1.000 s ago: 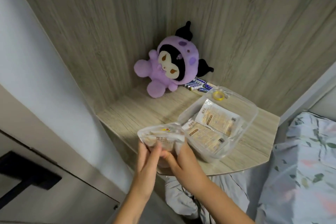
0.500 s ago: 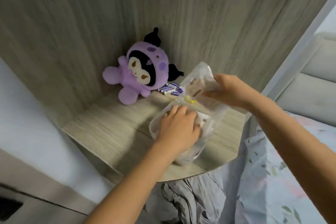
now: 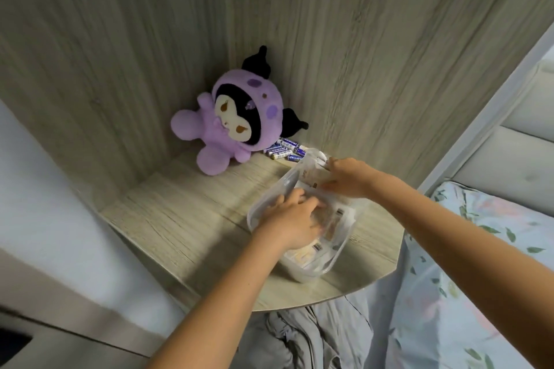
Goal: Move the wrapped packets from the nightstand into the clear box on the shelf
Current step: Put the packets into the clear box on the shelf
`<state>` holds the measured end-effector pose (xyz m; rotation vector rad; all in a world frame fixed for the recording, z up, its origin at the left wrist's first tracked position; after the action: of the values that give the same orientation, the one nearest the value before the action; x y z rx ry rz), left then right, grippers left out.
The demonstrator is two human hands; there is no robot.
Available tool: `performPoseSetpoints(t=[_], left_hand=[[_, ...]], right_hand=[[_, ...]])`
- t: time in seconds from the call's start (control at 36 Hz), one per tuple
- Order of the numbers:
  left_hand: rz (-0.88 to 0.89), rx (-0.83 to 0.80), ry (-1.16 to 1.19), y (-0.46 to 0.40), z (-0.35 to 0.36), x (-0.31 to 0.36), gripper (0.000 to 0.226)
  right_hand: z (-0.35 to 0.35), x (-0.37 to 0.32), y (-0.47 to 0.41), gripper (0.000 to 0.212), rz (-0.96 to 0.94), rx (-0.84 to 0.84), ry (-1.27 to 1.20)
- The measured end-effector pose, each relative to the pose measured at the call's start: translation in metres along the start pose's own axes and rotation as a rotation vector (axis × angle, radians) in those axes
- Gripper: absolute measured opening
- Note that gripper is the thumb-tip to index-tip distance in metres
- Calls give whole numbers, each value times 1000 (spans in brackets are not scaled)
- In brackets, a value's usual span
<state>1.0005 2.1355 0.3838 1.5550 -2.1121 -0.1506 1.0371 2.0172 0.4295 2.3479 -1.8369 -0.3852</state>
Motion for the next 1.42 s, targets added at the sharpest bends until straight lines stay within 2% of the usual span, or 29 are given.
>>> performPoseSetpoints(t=[0.11, 0.19, 0.25, 0.28, 0.36, 0.47, 0.5, 0.56, 0.61, 0.67, 0.78, 0.89, 0.97, 1.08, 1.17, 1.28, 1.42], left_hand=[[7, 10, 11, 1, -1, 1, 45], [9, 2, 8, -1, 0, 0, 44], [14, -6, -7, -3, 2, 0, 45], [16, -9, -11, -3, 3, 0, 45], [19, -7, -18, -5, 4, 1, 45], [10, -4, -26, -5, 4, 2, 47], [4, -2, -29, -6, 4, 2, 47], [-11, 5, -47, -6, 3, 4, 47], [-23, 6, -66, -6, 3, 5, 46], [-25, -4, -70, -7, 3, 5, 46], [-24, -14, -53, -6, 4, 5, 46], [-38, -17, -38, -4, 3, 6, 46], [-48, -27, -8, -2, -1, 6, 46], [-49, -29, 6, 1, -7, 9, 48], [-36, 25, -16, 2, -11, 12, 45], [20, 120, -158, 9, -17, 21, 43], [143, 352, -189, 19, -43, 40, 35]], right_hand=[[-1, 2, 4, 48, 2, 53, -75], [2, 2, 8, 38, -8, 187, 42], [2, 5, 9, 24, -5, 231, 84], [0, 7, 9, 15, -11, 222, 74], [-8, 12, 8, 35, -22, 137, 41], [0, 2, 4, 11, -13, 119, 90], [5, 0, 4, 13, -1, 126, 110], [14, -5, 10, 38, 1, 180, 226], [11, -4, 18, 58, 12, 330, 404], [1, 2, 24, 63, 62, 492, 431], [5, 23, 15, 50, 45, 393, 235], [4, 26, 13, 53, -7, 393, 166], [0, 29, 19, 52, -85, 459, 77], [-8, 35, 33, 39, -145, 592, -102], [-10, 39, 47, 38, -114, 643, -191], [-4, 43, 72, 38, -36, 651, -210], [7, 51, 111, 42, 133, 665, -232]])
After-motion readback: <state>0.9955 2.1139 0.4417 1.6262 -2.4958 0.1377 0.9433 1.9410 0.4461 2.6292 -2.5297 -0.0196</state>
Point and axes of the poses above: each hand's wrist, its own y-axis away from the middle knuckle, its own z-axis out of the palm, x = y × z, the point moved 5 cm from there along -y, towards the middle knuckle, and after that the axes turned 13 degrees about -z, right-handed, at the moved point
